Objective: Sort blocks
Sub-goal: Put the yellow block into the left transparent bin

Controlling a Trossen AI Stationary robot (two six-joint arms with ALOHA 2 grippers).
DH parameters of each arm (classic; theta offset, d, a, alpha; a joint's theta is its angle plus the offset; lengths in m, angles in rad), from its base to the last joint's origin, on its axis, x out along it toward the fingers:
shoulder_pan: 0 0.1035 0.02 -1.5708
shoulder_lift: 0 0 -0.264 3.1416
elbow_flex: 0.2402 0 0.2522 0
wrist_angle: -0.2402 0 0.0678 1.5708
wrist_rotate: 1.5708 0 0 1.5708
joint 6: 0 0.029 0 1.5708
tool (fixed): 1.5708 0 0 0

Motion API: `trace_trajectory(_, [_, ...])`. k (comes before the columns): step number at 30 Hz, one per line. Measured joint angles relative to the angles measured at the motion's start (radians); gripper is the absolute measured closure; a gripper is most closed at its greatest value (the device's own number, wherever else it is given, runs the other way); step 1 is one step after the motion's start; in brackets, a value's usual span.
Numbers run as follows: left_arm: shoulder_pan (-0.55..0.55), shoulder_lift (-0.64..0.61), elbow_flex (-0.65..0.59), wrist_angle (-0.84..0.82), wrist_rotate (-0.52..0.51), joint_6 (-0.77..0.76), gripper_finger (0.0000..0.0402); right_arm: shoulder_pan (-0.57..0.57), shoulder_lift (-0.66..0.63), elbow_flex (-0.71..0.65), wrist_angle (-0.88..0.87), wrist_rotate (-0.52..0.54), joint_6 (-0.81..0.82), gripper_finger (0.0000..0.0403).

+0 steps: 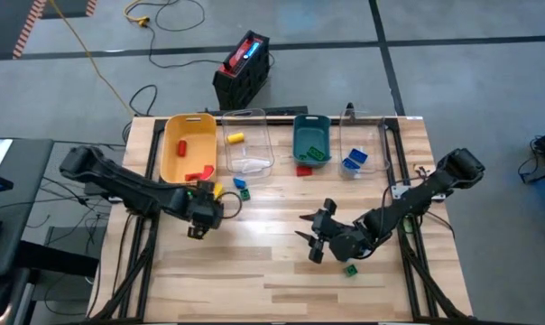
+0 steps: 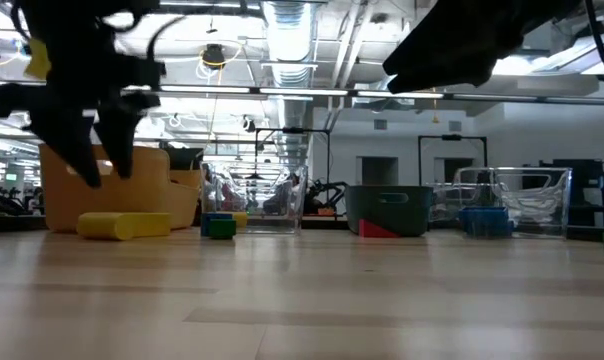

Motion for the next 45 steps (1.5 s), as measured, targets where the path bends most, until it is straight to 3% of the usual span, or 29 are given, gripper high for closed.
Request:
trace_trajectory(8, [0.038, 0.149, 0.000, 0.031, 0.081, 0.052, 0.0201, 0.000, 0.000, 0.000, 0.002, 0.000, -0.021, 0.0173])
trace_trajectory(20, [0.114, 0.277, 0.006, 0.107, 0.190, 0.151, 0.0202, 0.003, 0.000, 0.000, 0.002, -0.003, -0.021, 0.0173])
trace_trajectory(27, [0.113, 0.261, 0.019, 0.097, 0.188, 0.199, 0.0213, 0.007, 0.000, 0.000, 0.001, -0.004, -0.021, 0.0173])
trace_trajectory(33, [0.092, 0.223, 0.118, 0.056, 0.185, 0.137, 0.0214, 0.006, 0.000, 0.000, 0.002, -0.004, -0.020, 0.0173])
trace_trajectory(41, [0.002, 0.224, 0.155, -0.204, 0.037, 0.508, 0.0214, 0.012, 0.000, 0.000, 0.026, -0.007, -0.020, 0.0173])
trace_trajectory(45, [-0.005, 0.225, 0.134, -0.230, -0.026, 0.614, 0.0214, 0.027, 0.000, 0.000, 0.026, -0.007, -0.020, 0.0173])
